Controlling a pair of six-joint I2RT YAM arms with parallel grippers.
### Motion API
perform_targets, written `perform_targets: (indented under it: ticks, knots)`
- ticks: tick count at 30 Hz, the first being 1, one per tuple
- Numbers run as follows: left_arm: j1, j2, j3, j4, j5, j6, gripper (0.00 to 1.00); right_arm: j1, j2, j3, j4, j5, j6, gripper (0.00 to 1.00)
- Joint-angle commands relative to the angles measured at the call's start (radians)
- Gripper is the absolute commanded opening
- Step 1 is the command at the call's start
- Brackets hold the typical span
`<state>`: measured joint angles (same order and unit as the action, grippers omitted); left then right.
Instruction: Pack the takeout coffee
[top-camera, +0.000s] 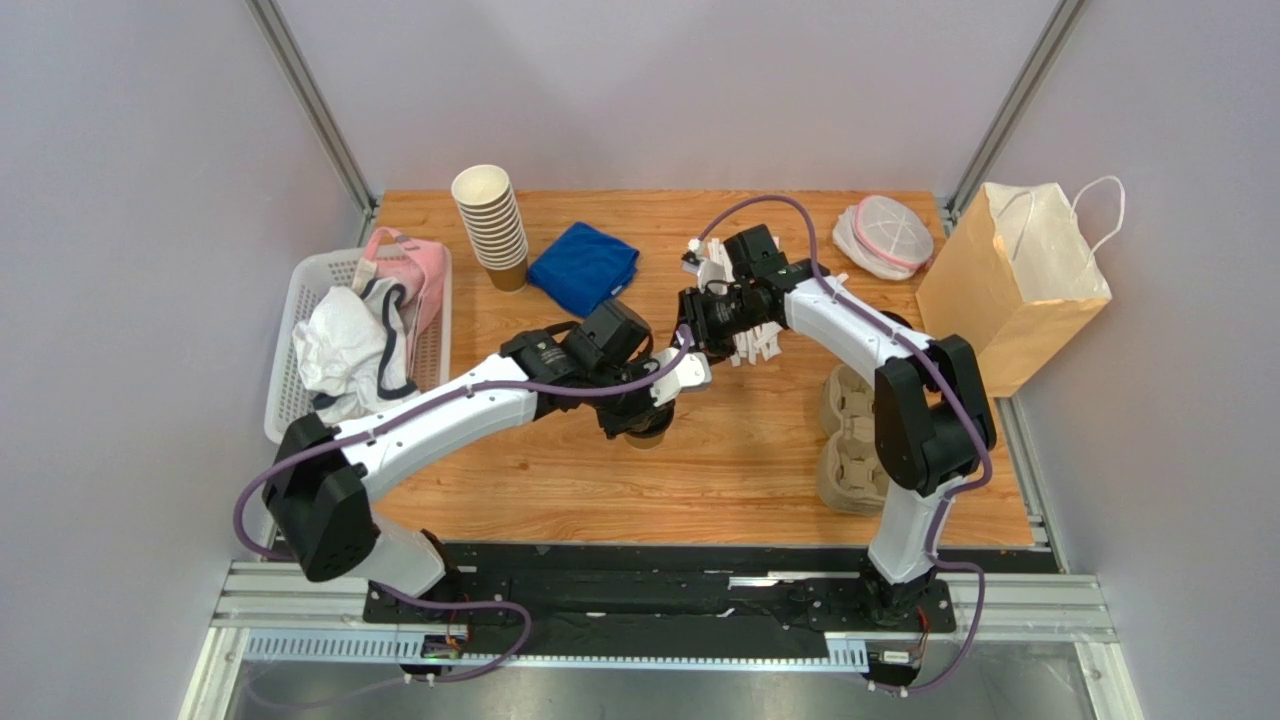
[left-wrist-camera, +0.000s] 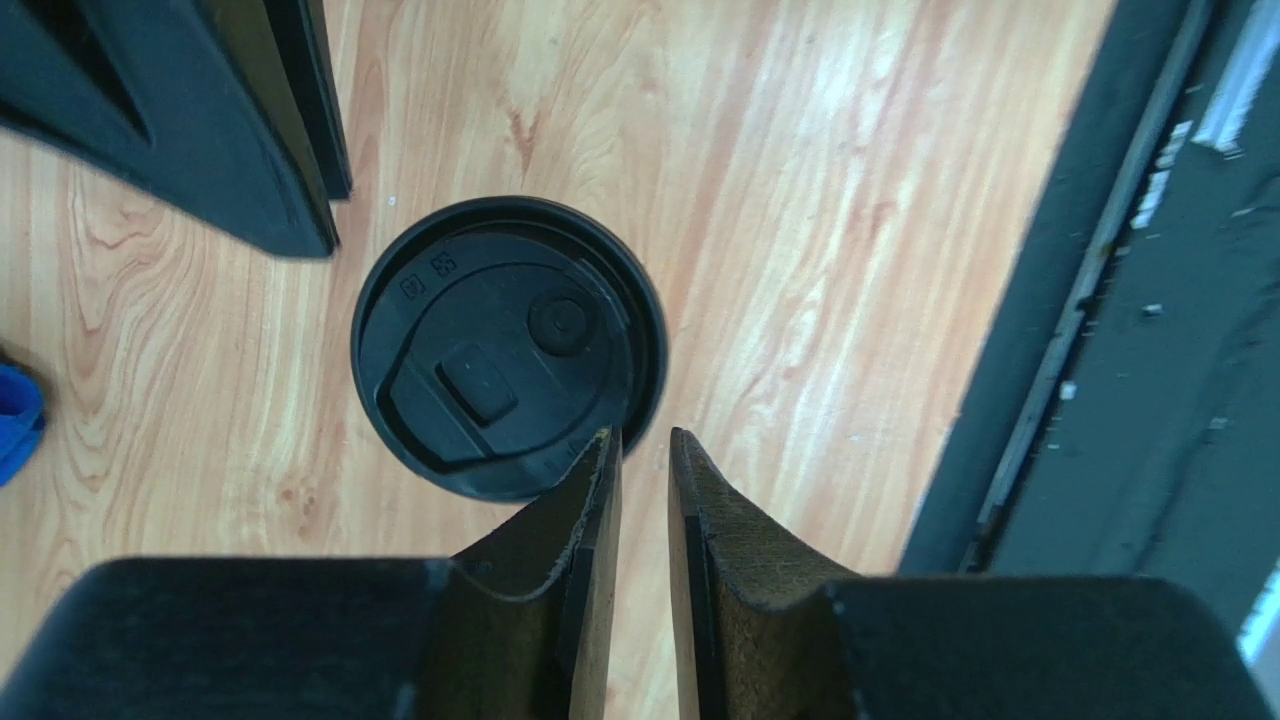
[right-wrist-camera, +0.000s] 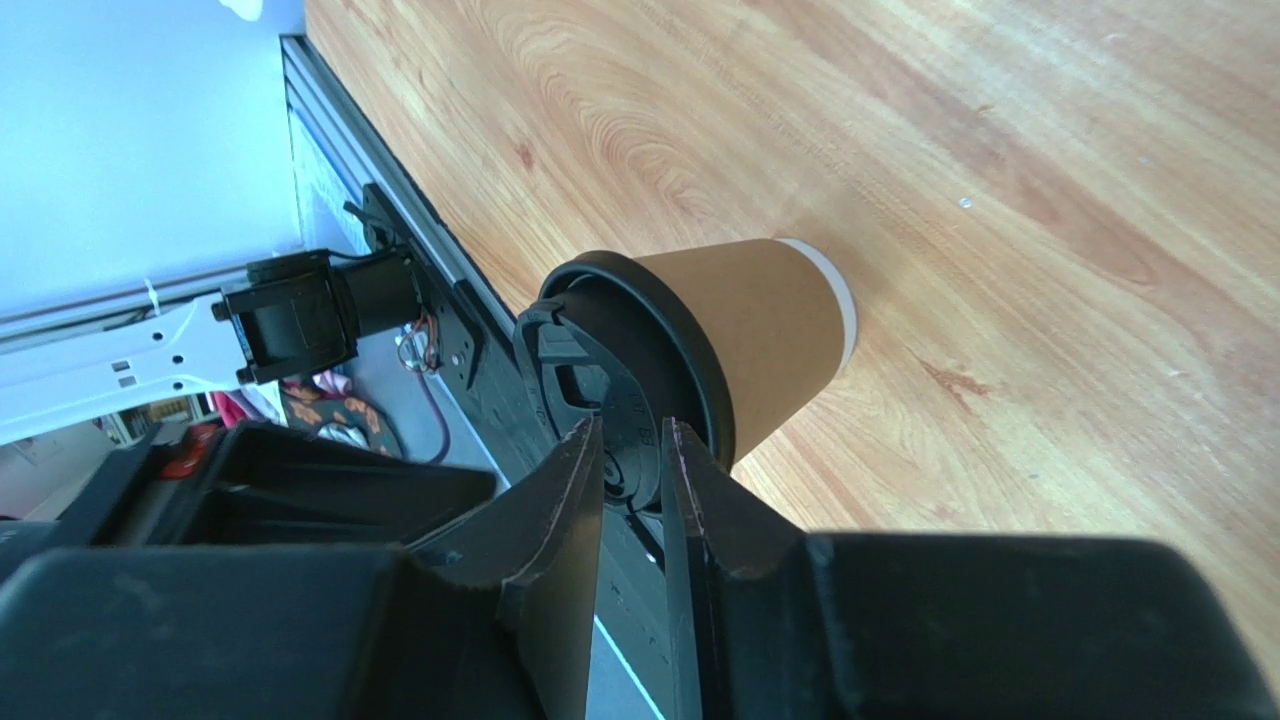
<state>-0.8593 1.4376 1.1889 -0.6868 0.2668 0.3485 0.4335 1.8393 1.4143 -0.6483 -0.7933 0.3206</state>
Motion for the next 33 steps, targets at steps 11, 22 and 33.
perform_targets:
  ticks: [11, 22, 33]
  knots:
    - [-0.041, 0.115, 0.060, 0.079, -0.098, 0.129, 0.21, 0.054, 0.049, 0.087, -0.022, 0.006, -0.031, 0.24]
    - [-0.060, 0.101, 0.063, 0.073, -0.074, 0.127, 0.22, 0.062, 0.051, 0.078, -0.025, 0.012, -0.037, 0.24]
    - [-0.069, 0.072, 0.110, 0.021, -0.064, 0.101, 0.25, 0.063, 0.026, 0.066, -0.031, 0.011, -0.040, 0.24]
